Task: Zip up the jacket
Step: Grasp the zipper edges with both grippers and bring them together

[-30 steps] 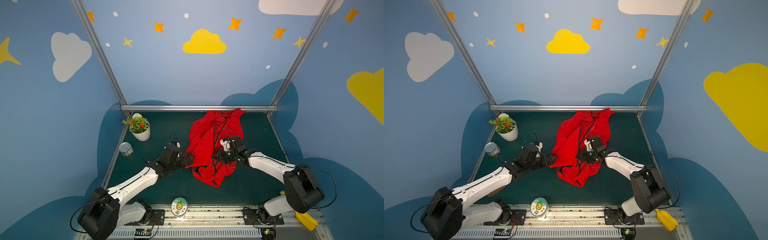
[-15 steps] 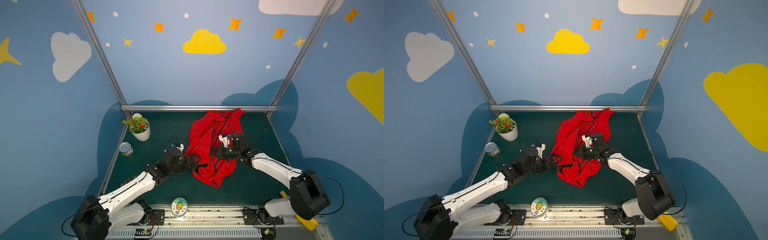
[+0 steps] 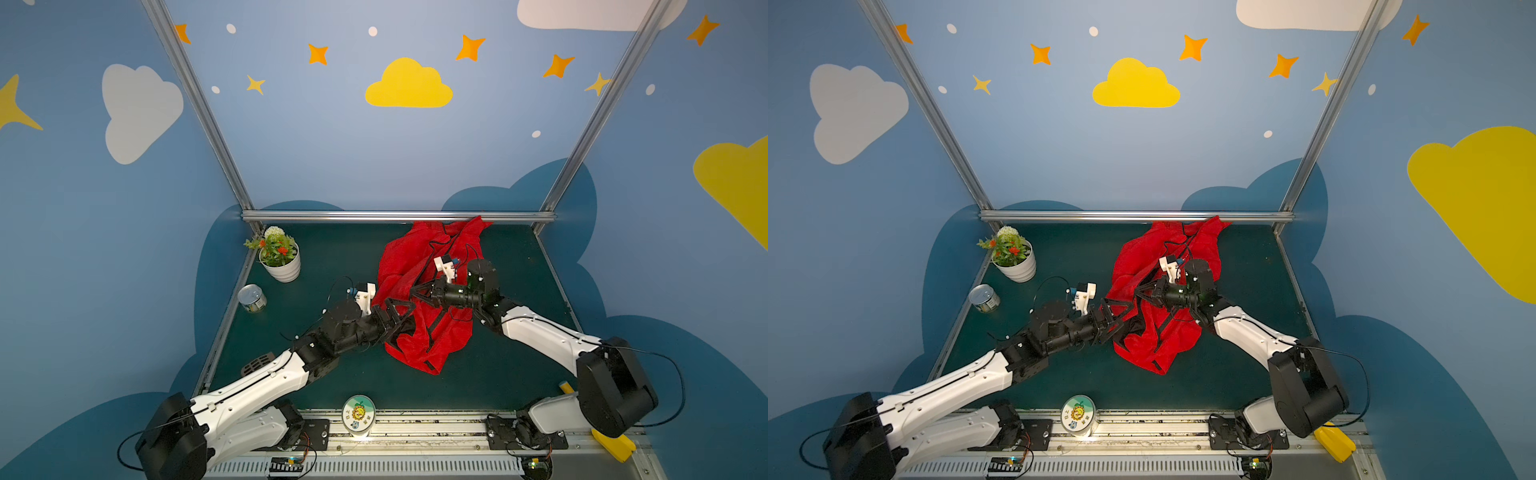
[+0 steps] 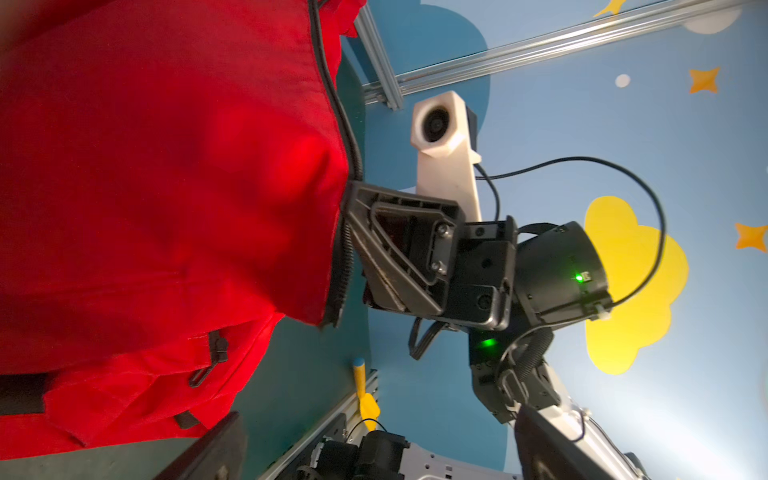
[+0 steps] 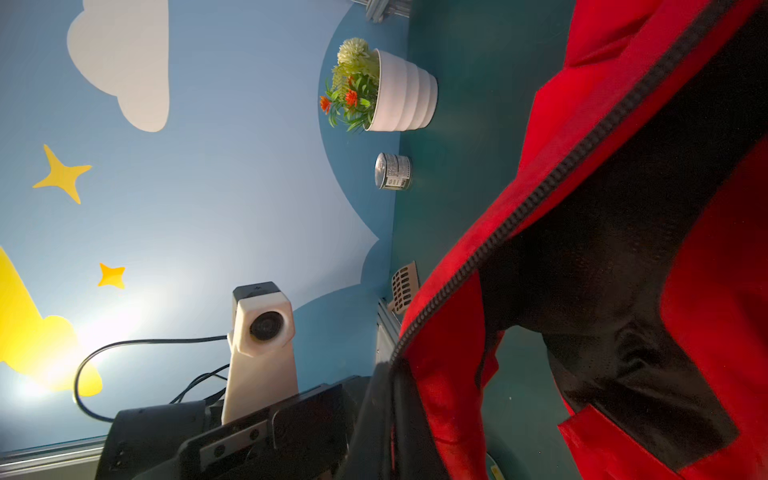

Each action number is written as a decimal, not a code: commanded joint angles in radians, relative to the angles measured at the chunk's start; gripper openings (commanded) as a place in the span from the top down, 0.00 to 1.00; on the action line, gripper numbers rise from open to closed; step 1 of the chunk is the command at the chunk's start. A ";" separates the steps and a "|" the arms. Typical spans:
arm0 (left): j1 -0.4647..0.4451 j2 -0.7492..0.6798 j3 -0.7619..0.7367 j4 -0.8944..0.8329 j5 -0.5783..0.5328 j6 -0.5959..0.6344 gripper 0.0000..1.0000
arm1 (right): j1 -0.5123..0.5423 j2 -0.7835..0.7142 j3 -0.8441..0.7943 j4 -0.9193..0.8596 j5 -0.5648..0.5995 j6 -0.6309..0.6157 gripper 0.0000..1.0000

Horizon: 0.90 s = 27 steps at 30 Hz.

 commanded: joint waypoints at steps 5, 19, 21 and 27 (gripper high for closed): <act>-0.012 0.013 -0.019 0.208 -0.001 -0.132 0.01 | 0.043 0.065 0.041 0.221 -0.024 0.120 1.00; -0.008 0.161 -0.024 0.466 -0.131 -0.282 0.00 | 0.079 0.090 0.042 0.406 -0.005 0.235 1.00; -0.006 0.174 -0.029 0.493 -0.162 -0.285 0.01 | 0.079 0.082 0.033 0.404 -0.002 0.233 1.00; 0.030 0.146 -0.029 0.424 -0.218 -0.234 0.01 | 0.073 0.036 -0.024 0.391 0.019 0.224 1.00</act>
